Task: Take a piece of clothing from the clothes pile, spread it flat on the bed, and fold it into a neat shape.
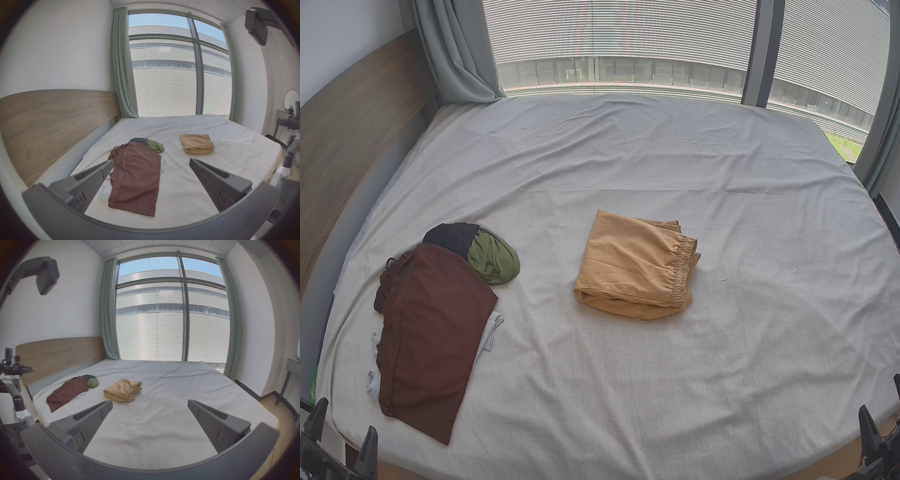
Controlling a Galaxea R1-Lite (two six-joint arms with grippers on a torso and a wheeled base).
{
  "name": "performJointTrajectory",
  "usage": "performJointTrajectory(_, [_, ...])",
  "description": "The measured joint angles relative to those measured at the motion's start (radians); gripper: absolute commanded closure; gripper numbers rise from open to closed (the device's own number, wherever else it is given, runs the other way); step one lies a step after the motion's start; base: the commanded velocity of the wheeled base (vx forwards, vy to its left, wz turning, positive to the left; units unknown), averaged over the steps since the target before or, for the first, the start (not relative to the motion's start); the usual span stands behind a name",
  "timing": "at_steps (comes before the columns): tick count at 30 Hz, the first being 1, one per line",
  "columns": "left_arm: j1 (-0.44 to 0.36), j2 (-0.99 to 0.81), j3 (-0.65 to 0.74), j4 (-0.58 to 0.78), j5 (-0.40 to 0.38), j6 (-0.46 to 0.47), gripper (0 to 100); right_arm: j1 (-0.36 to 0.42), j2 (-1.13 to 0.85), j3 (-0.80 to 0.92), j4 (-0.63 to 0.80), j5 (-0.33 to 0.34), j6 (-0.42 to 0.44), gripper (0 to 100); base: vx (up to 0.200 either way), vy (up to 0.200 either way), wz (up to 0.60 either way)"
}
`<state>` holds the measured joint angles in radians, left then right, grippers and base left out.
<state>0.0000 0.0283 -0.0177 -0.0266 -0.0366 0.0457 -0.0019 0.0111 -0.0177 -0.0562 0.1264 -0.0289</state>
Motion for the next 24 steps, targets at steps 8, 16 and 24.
performJointTrajectory(8, [-0.002, -0.014, 0.000, 0.029, 0.038, -0.025, 0, 0.000, 0.000, 0.000, 0.056, -0.109, 0.008, 0, 0.000, 0.000, 0.00])
performJointTrajectory(16, [-0.005, -0.015, 0.000, 0.030, 0.039, -0.027, 0, 0.000, 0.000, 0.000, 0.058, -0.109, 0.015, 0, 0.000, 0.000, 0.00])
performJointTrajectory(24, [-0.005, -0.015, 0.000, 0.029, 0.038, -0.037, 0, 0.000, 0.001, 0.000, 0.058, -0.109, 0.018, 0, 0.000, 0.000, 0.00])
